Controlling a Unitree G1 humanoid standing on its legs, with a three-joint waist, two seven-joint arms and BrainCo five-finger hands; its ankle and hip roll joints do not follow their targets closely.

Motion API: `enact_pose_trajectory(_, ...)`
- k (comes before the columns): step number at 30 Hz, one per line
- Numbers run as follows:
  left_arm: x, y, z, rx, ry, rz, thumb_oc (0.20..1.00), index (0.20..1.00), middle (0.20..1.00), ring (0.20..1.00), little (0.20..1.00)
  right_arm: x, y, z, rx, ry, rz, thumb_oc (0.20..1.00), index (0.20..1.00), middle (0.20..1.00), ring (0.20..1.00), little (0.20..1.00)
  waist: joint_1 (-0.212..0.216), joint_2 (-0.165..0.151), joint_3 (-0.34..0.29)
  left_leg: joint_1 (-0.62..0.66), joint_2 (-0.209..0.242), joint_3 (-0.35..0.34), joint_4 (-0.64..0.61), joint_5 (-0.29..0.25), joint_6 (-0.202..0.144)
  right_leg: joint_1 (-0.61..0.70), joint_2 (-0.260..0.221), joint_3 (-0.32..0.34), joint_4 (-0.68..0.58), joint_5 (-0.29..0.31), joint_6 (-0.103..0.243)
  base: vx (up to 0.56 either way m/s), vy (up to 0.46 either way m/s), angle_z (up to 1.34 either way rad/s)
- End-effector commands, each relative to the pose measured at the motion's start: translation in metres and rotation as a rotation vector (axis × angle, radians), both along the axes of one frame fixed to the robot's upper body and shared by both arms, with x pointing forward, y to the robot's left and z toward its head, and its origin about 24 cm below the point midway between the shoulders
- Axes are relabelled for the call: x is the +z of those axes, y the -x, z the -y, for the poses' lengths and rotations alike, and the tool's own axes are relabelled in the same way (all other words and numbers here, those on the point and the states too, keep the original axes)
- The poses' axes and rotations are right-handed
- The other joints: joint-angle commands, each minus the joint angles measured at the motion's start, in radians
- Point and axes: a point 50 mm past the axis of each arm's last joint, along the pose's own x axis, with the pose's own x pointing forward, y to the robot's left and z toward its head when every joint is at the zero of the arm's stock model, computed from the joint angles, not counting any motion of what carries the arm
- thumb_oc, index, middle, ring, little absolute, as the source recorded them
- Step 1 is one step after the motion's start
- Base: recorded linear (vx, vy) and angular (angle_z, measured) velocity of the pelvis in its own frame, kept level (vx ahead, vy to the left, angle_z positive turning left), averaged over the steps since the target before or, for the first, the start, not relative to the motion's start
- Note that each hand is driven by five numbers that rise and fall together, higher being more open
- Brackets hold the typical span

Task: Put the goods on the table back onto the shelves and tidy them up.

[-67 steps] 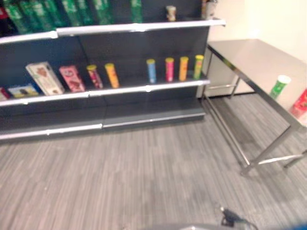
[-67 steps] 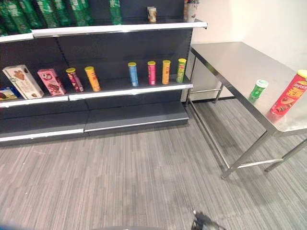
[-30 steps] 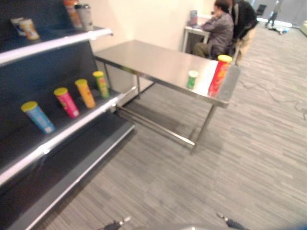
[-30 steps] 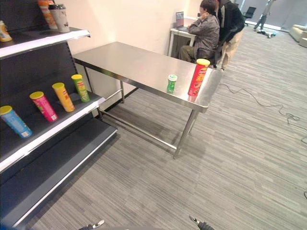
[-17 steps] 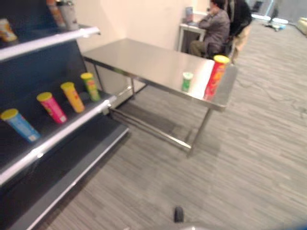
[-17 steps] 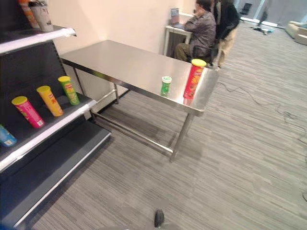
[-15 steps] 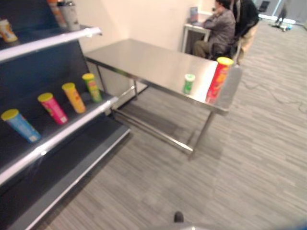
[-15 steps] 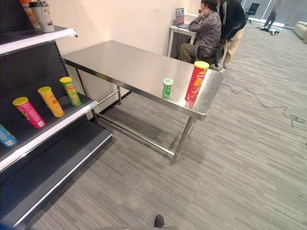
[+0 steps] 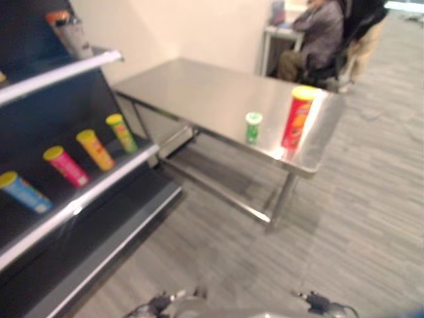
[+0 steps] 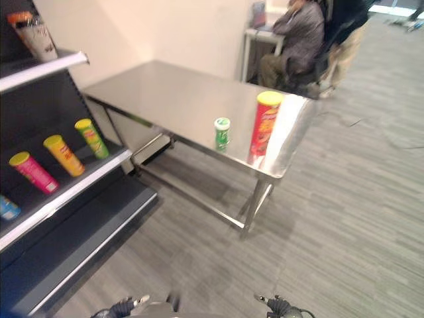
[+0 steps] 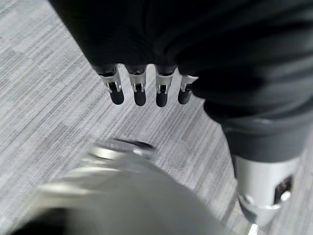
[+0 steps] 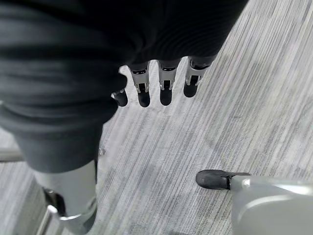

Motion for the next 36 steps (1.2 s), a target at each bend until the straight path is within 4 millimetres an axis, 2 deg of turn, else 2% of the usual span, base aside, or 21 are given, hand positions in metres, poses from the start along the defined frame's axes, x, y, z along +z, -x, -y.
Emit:
enact_pose_trajectory(1,0.000,-0.014,0.015,0.037,0.043,0.041,1.000,1.000,1.000,1.000,1.000,-0.002,0.014,0.007,0.016,0.040,-0.040,1.000,1.000,1.000,1.000,1.000,0.048,0.008,-0.016,0.004,-0.064,-0.081,-0.012,0.107,0.056,0.057,-0.013,0.073,0.021,-0.081,0.074,0.23,0.098,-0.31)
enact_pose_trajectory(5,0.000,-0.011,0.009,0.094,0.042,0.039,1.000,1.000,1.000,1.000,1.000,-0.001,0.020,0.011,0.031,0.055,-0.064,1.000,1.000,1.000,1.000,1.000,0.063,0.011,-0.018,-0.013,-0.061,-0.122,-0.051,0.133,0.041,0.088,-0.022,0.131,0.028,-0.099,0.084,0.22,0.149,-0.44)
enact_pose_trajectory(8,0.000,-0.009,0.008,0.099,0.037,0.035,1.000,1.000,1.000,1.000,1.000,-0.002,0.022,0.012,0.022,0.050,-0.070,1.000,1.000,1.000,1.000,1.000,0.065,0.010,-0.022,-0.022,-0.061,-0.105,-0.050,0.132,0.044,0.098,-0.036,0.158,0.025,-0.100,0.094,0.20,0.235,-0.58)
enact_pose_trajectory(9,-0.001,-0.004,0.009,0.087,0.038,0.010,1.000,1.000,1.000,1.000,1.000,-0.003,0.023,0.008,0.028,0.037,-0.077,1.000,1.000,1.000,1.000,1.000,0.064,0.016,-0.035,0.001,-0.051,-0.092,-0.053,0.142,0.054,0.102,-0.049,0.185,0.023,-0.097,0.107,0.22,0.327,-0.68)
enact_pose_trajectory(11,-0.002,0.001,0.010,0.078,0.040,-0.009,1.000,1.000,1.000,1.000,1.000,-0.004,0.025,0.007,0.028,0.030,-0.086,1.000,1.000,1.000,1.000,1.000,0.060,0.017,-0.046,0.013,-0.047,-0.085,-0.053,0.150,0.056,0.105,-0.065,0.190,0.023,-0.094,0.115,0.23,0.345,-0.63)
enact_pose_trajectory(12,-0.003,0.008,0.010,0.071,0.049,-0.035,1.000,1.000,1.000,1.000,1.000,-0.006,0.035,0.003,0.018,0.010,-0.119,1.000,1.000,1.000,1.000,1.000,0.047,0.015,-0.064,0.039,-0.047,-0.057,-0.044,0.147,0.066,0.099,-0.107,0.196,0.034,-0.090,0.138,0.24,0.350,-0.46)
enact_pose_trajectory(15,-0.004,0.010,0.008,0.031,0.037,-0.047,1.000,1.000,1.000,1.000,1.000,-0.009,0.040,-0.003,0.012,-0.017,-0.134,1.000,1.000,1.000,1.000,1.000,0.042,0.006,-0.092,0.070,-0.069,-0.029,-0.037,0.112,0.093,0.079,-0.164,0.200,0.058,-0.068,0.173,0.25,0.385,-0.20)
enact_pose_trajectory(18,-0.003,0.010,0.006,0.016,0.027,-0.052,1.000,1.000,1.000,1.000,1.000,-0.009,0.039,-0.004,-0.018,-0.027,-0.119,1.000,1.000,1.000,1.000,1.000,0.039,0.003,-0.096,0.089,-0.082,-0.012,-0.032,0.091,0.111,0.058,-0.193,0.206,0.085,-0.053,0.189,0.13,0.257,-0.12)
enact_pose_trajectory(20,-0.004,0.015,0.004,0.005,0.016,-0.071,1.000,1.000,1.000,1.000,1.000,-0.007,0.028,-0.003,-0.050,-0.033,-0.073,1.000,1.000,1.000,1.000,1.000,0.023,0.001,-0.093,0.131,-0.106,0.012,-0.032,0.056,0.142,0.004,-0.230,0.217,0.191,0.008,0.208,0.14,0.316,-0.04)
enact_pose_trajectory(22,-0.003,0.014,0.000,-0.004,0.000,-0.071,1.000,1.000,1.000,1.000,1.000,-0.006,0.026,0.001,-0.074,-0.027,-0.064,1.000,1.000,1.000,1.000,1.000,0.012,0.003,-0.075,0.160,-0.113,0.021,-0.035,0.044,0.155,-0.041,-0.239,0.220,0.294,0.082,0.199,0.07,0.201,-0.18)
enact_pose_trajectory(24,-0.002,0.013,-0.003,-0.043,-0.023,-0.074,1.000,1.000,1.000,1.000,1.000,-0.005,0.031,0.005,-0.103,-0.013,-0.079,1.000,1.000,1.000,1.000,1.000,0.002,0.011,-0.057,0.191,-0.110,0.020,-0.041,0.036,0.163,-0.081,-0.245,0.191,0.381,0.138,0.178,0.07,0.181,-0.18)
enact_pose_trajectory(26,-0.002,0.013,-0.003,-0.095,-0.036,-0.086,1.000,1.000,1.000,1.000,1.000,-0.006,0.039,0.008,-0.126,-0.003,-0.107,1.000,1.000,1.000,1.000,1.000,-0.013,0.018,-0.051,0.219,-0.104,0.009,-0.052,0.026,0.166,-0.109,-0.215,0.166,0.402,0.096,0.158,0.10,0.138,-0.05)
enact_pose_trajectory(27,-0.002,0.011,-0.004,-0.118,-0.044,-0.086,1.000,1.000,1.000,1.000,1.000,-0.007,0.046,0.009,-0.144,0.000,-0.127,1.000,1.000,1.000,1.000,1.000,-0.023,0.021,-0.051,0.228,-0.100,0.002,-0.056,0.020,0.168,-0.133,-0.171,0.164,0.376,0.044,0.150,0.11,0.070,-0.02)
enact_pose_trajectory(29,-0.001,0.007,-0.005,-0.126,-0.044,-0.072,1.000,1.000,1.000,1.000,1.000,-0.007,0.055,0.011,-0.171,-0.003,-0.157,1.000,1.000,1.000,1.000,1.000,-0.032,0.015,-0.044,0.231,-0.102,-0.002,-0.056,0.012,0.167,-0.135,-0.125,0.160,0.308,-0.004,0.153,0.08,0.013,0.05)
enact_pose_trajectory(31,0.000,0.003,-0.003,-0.143,-0.040,-0.061,1.000,1.000,1.000,1.000,1.000,-0.007,0.062,0.013,-0.178,0.003,-0.186,1.000,1.000,1.000,1.000,1.000,-0.040,0.008,-0.034,0.241,-0.110,-0.012,-0.056,0.002,0.170,-0.158,-0.089,0.152,0.235,0.000,0.157,0.04,-0.012,0.08)
enact_pose_trajectory(36,-0.001,0.000,0.006,-0.190,-0.019,-0.057,1.000,1.000,1.000,1.000,1.000,-0.009,0.077,0.009,-0.179,-0.017,-0.238,1.000,1.000,1.000,1.000,1.000,-0.041,-0.009,-0.048,0.254,-0.112,-0.009,-0.056,-0.011,0.166,-0.092,-0.073,0.182,0.112,0.009,0.156,0.06,-0.040,0.14)
